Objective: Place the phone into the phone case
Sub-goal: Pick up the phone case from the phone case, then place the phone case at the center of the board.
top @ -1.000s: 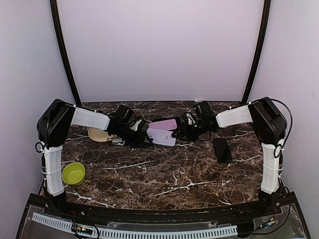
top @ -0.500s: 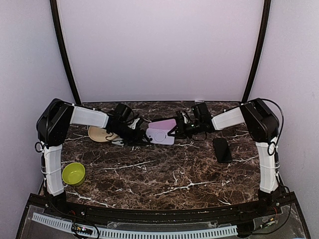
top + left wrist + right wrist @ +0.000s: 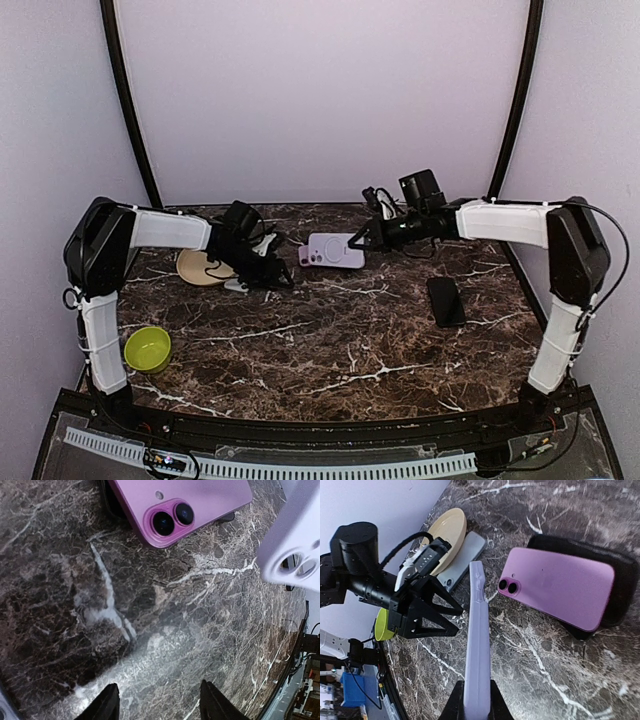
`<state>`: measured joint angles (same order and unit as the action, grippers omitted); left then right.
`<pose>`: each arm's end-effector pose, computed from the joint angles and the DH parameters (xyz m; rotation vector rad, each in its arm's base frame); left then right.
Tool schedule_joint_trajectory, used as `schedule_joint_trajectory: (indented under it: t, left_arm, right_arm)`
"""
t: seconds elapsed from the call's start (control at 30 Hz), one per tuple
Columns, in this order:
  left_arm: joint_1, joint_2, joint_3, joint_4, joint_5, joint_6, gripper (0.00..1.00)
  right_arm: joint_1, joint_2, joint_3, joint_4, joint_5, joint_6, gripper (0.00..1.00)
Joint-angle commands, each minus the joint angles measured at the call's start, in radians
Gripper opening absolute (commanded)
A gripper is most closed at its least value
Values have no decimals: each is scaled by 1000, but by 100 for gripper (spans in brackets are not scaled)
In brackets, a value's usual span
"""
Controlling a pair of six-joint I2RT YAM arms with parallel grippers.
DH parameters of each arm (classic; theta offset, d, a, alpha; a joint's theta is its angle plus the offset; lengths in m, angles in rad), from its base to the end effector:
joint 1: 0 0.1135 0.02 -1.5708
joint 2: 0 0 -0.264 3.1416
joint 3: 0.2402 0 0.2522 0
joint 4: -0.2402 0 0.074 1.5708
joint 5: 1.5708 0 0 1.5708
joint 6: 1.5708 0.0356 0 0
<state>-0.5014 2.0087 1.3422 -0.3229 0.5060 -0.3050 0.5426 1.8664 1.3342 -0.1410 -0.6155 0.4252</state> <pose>0.3594 -0.2167 0.1604 0.4635 2.6155 -0.9407 0.3482 0.2340 0.2292 -0.4972 2.3260 1.1883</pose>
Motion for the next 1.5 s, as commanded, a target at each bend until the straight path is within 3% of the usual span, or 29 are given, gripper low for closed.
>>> schedule_joint_trajectory:
  t: [0.0,0.33,0.57,0.9,1.13,1.47]
  left_arm:
    - [4,-80,18,-66,-59,57,58]
    - [-11,-84,-26,-82,-170,63,60]
    - [-21,-85,-29,-83,-186,74,60]
    - [-26,-88,-35,-82,-187,84,60]
    - [-28,-96,-35,-85,-186,90,60]
    - [-28,-94,-38,-84,-193,102,61]
  right_arm:
    - [68,-172,13,-252,353,-141,0]
    - [377,-356,-76,-544,1143,-140,0]
    - [550,-223,-78,-727,1370,-45,0]
    - [768,37,-45,-776,1338,-67,2]
    - [806,28,-80,-694,1185,-138,27]
    - [809,-86,-87,-598,1005,-205,54]
